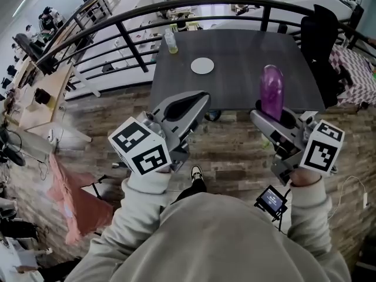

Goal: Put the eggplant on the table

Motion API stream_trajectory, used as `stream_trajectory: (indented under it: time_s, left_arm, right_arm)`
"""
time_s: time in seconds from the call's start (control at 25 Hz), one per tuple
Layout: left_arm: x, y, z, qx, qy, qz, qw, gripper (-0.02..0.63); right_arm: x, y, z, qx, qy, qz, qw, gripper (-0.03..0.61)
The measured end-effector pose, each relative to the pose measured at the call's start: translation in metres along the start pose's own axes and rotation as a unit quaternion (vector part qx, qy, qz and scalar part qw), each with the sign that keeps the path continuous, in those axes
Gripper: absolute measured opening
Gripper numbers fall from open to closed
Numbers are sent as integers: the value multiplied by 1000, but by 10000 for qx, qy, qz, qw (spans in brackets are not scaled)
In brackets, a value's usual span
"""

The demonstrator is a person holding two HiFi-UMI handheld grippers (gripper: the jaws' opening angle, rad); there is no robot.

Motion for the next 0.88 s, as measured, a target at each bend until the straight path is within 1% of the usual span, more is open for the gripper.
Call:
stream_trajectory:
  time_s: [0.16,0.44,0.68,0.88]
  left_arm:
    - [-3,16,-12,-6,-29,88,10000,6]
    - [-2,52,-21,-37,-17,171,9998,6]
    - [0,99,-27,-22,-29,244,9997,6]
    - [13,154,-34,-27,-101,277,9996,6]
  right_arm:
    - [2,-15,-7,-34,71,-21,10000,186]
    - [18,-37,-36,-91,137,-13,9999,186]
    - [27,-62,-76,-118,279,-30,9995,186]
    - [45,-85,-126,-182,391,-38,9991,186]
Point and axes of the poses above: the fingertips, and each gripper's own axes: z backward along the fingers, y to its left, x out of its top, the point moved 1 cm from there along z, backward along the fingers, and after that the axes turned 2 degrees about -x, right-handed, at the moved point
